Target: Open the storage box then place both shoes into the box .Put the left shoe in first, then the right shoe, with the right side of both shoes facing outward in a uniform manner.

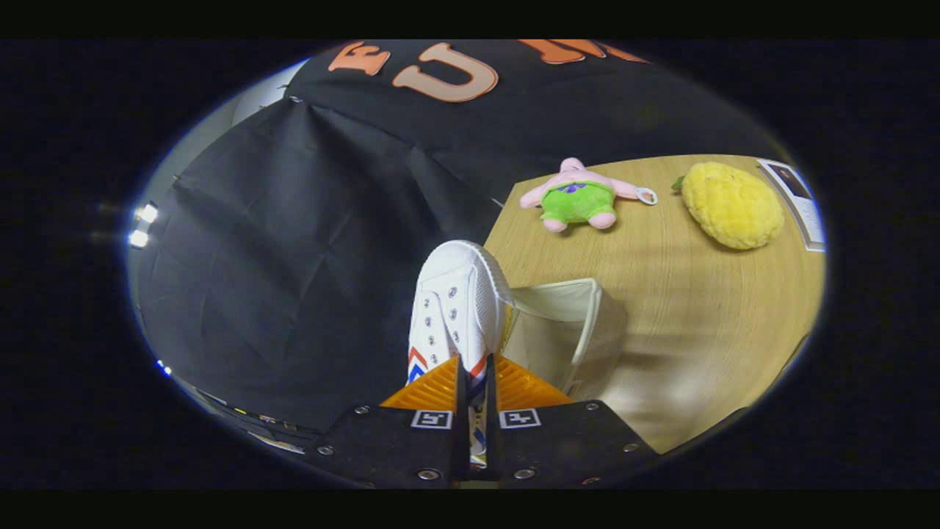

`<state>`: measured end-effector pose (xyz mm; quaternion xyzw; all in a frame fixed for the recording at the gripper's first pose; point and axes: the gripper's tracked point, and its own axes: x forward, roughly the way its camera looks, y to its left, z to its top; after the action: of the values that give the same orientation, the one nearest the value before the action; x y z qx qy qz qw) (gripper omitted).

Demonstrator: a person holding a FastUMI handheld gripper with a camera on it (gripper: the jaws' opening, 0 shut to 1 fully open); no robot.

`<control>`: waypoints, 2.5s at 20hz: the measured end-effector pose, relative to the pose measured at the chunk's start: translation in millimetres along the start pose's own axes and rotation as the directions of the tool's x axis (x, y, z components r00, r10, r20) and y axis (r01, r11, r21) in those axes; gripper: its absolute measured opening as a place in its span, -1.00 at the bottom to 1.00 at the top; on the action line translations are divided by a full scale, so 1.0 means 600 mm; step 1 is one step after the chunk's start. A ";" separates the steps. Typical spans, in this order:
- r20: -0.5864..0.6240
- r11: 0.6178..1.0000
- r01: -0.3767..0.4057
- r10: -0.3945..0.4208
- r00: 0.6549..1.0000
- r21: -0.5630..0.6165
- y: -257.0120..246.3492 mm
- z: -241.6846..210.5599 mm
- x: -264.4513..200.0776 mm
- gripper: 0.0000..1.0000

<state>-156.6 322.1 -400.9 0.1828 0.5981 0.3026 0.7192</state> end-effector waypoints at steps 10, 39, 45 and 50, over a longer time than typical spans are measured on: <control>-0.137 0.950 0.220 -0.254 0.958 -0.221 0.024 -0.011 0.007 -0.82; 0.079 0.770 0.563 -0.609 0.789 0.300 -0.354 -0.049 -0.318 0.87; -0.001 0.699 0.626 -0.667 0.745 0.346 -0.447 -0.135 -0.376 0.86; -0.107 0.683 0.656 -0.662 0.742 0.320 -0.485 -0.210 -0.358 0.61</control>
<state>-237.6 -49.2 -449.2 0.0786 0.6601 -0.0846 0.7423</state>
